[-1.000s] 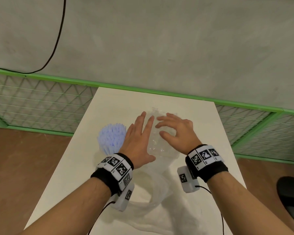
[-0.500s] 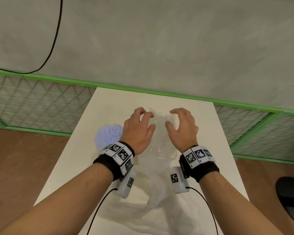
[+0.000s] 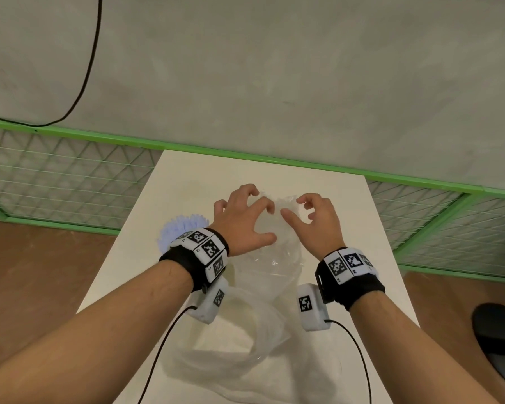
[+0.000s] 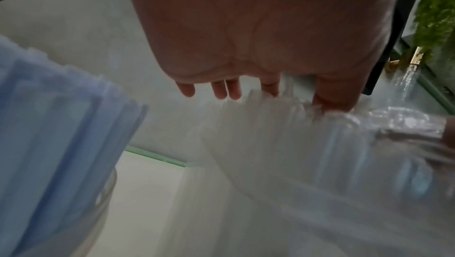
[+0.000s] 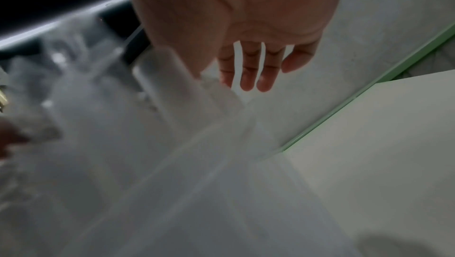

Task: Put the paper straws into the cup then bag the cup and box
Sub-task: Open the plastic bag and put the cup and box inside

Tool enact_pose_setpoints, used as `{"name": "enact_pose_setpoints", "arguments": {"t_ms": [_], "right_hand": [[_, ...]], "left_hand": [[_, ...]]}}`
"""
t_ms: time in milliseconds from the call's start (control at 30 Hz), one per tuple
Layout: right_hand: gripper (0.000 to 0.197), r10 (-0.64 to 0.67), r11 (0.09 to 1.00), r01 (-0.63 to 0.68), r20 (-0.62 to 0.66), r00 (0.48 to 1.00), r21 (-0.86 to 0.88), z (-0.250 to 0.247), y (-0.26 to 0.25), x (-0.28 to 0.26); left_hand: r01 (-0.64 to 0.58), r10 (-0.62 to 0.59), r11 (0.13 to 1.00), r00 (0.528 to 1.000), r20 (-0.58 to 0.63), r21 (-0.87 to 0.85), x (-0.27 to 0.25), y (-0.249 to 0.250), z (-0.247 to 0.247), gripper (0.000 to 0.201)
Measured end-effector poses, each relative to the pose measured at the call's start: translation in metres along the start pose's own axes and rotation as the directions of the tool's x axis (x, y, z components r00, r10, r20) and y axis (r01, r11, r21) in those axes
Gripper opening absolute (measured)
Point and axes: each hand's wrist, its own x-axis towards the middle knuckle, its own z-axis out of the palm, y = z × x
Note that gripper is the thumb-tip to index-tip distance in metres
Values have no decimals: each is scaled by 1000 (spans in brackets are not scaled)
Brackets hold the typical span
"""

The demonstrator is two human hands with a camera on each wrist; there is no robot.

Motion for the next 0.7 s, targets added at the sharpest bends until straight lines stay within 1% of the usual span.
{"name": "enact_pose_setpoints", "arguments": {"t_ms": [67,133,167,267,367,400,467,500,533,600,633,700], "right_hand": [[30,-17,999,14,72,997,44,1,0,3],[34,-54,999,54,152,987,5,3,0,6],[36,-66,997,71,161,985,-23,4,-1,8],[29,-45,989,58,97,994,-134,6,-7,16],[26,-21,955,46,85,996,-294,7,-17,20],[27,-38,949,65,91,995,-308,7,-20,20],[31,-94,957,120,109,990,-264,3,-22,15],[36,-121,959,151,138,983,-240,0,-21,11],[43,-139,951,186,196,971,-246,-3,-19,6],[57,-141,902,270,360,922,-338,-4,-11,-10],[61,-140,872,313,422,896,-376,-2,-5,-18],[63,-158,860,356,474,866,-365,1,4,-28]], "left_hand": [[-8,8,1000,1000,-22,-24,-2,1,3,32],[-5,4,1000,1000,-27,-30,-5,1,10,18],[0,0,1000,1000,-28,-28,-7,1,13,15],[2,-2,1000,1000,-17,8,-8,0,13,20],[-7,6,1000,1000,27,19,-5,1,4,29],[-2,2,1000,1000,16,-11,-3,2,0,27],[30,-35,997,997,-70,-72,0,2,-3,21],[50,-57,997,993,-102,-65,3,0,-3,24],[69,-71,997,993,-90,-25,4,-2,-1,32],[85,-90,991,995,48,104,6,-3,6,49],[81,-99,985,989,113,152,6,-4,9,53],[68,-102,976,982,160,207,5,-5,12,56]]}}
